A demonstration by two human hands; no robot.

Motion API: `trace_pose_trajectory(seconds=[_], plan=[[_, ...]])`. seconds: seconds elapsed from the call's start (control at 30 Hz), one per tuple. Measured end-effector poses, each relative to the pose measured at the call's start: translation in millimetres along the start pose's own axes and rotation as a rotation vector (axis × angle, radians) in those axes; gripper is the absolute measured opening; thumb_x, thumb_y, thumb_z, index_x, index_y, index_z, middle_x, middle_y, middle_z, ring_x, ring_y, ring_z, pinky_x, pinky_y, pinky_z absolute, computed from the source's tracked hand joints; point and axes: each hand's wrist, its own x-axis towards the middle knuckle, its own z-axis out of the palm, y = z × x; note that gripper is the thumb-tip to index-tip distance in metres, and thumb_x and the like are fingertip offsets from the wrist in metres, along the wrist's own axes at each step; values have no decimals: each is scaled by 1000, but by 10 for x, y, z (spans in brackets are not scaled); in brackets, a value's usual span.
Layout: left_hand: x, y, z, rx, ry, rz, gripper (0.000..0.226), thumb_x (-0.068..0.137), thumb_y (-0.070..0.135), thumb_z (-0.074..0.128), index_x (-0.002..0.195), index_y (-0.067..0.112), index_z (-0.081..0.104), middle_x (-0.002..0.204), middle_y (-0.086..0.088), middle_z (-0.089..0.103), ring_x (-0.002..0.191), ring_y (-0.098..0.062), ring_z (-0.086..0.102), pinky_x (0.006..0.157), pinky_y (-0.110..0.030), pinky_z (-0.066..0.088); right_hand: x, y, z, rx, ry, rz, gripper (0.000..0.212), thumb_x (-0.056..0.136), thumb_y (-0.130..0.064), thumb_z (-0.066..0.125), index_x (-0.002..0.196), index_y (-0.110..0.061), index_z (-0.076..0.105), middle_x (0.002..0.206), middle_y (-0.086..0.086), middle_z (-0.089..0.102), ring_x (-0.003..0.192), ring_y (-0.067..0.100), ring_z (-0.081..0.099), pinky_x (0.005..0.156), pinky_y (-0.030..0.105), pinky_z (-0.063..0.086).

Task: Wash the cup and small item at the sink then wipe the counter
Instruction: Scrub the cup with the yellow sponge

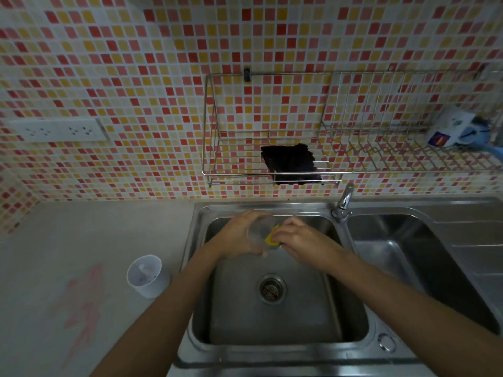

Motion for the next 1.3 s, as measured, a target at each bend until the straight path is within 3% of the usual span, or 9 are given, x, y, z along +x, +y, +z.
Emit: trace_pose_trajectory(seconds=[0.23, 0.4, 0.53, 0.63, 0.73, 0.83, 0.9, 1.07, 1.3], plan=[[13, 71, 170, -73, 161, 3, 94, 59, 33, 87, 135, 17, 35, 134, 0, 42, 124, -13, 40, 103, -28, 36, 0, -81, -150, -17, 72, 27, 27, 79, 0, 69, 104, -10, 69, 101, 3, 69, 97, 23, 51, 84, 28, 48], [-21, 19, 180, -19, 194, 33, 85, 59, 29, 86, 130, 16, 42, 125, -1, 38, 117, -12, 43, 102, -29, 42, 113, -189, -227, 196, -86, 233, 25, 90, -10, 60, 111, -18, 71, 108, -1, 71, 101, 17, 57, 90, 24, 40], [-23, -1, 159, 87, 168, 35, 86, 56, 39, 80, 133, 21, 45, 127, -1, 46, 119, -19, 44, 103, -44, 39, 200, -123, -214, -75, -110, 81, 28, 76, -2, 70, 100, -17, 74, 99, -4, 73, 96, 20, 58, 77, 36, 50], [2, -22, 104, 67, 167, 26, 89, 56, 38, 84, 134, 19, 45, 130, 0, 47, 123, -19, 42, 106, -36, 35, 210, -102, -169, -241, -13, 34, 34, 67, -2, 75, 98, -14, 72, 99, -2, 71, 100, 25, 60, 72, 37, 49], [10, -74, 59, 99, 166, 70, 86, 57, 28, 86, 133, 15, 47, 130, -4, 48, 122, -21, 42, 103, -23, 28, 173, -209, -70, -69, 85, 127, 31, 74, 2, 67, 100, -12, 73, 97, 4, 72, 97, 27, 60, 82, 36, 51], [-51, -110, 66, 115, 142, 71, 82, 62, 23, 84, 134, 13, 46, 129, -7, 48, 122, -19, 42, 100, -20, 26, 197, -287, 6, 177, -27, 269, 23, 86, -5, 62, 102, -16, 74, 99, -1, 73, 96, 22, 58, 88, 23, 41], [-84, -121, 101, 91, 126, 66, 82, 62, 23, 84, 134, 14, 46, 126, -6, 49, 119, -19, 43, 102, -26, 32, 257, -251, 3, 114, -80, 195, 27, 82, -1, 64, 101, -16, 75, 97, -3, 74, 92, 22, 58, 86, 31, 49], [-53, -164, 76, 70, 167, 32, 85, 59, 24, 85, 134, 15, 45, 129, -4, 48, 120, -20, 43, 101, -24, 32, 273, -191, 144, -120, 61, 115, 40, 62, 9, 72, 98, -10, 74, 96, 2, 73, 89, 26, 60, 77, 35, 53], [-105, -445, 25, 31, 243, -89, 91, 56, 28, 88, 134, 13, 45, 134, -7, 50, 124, -23, 45, 107, -37, 37, 419, -358, 61, 310, 290, 460, 23, 86, -2, 63, 99, -16, 75, 99, -3, 74, 90, 21, 62, 86, 28, 46]])
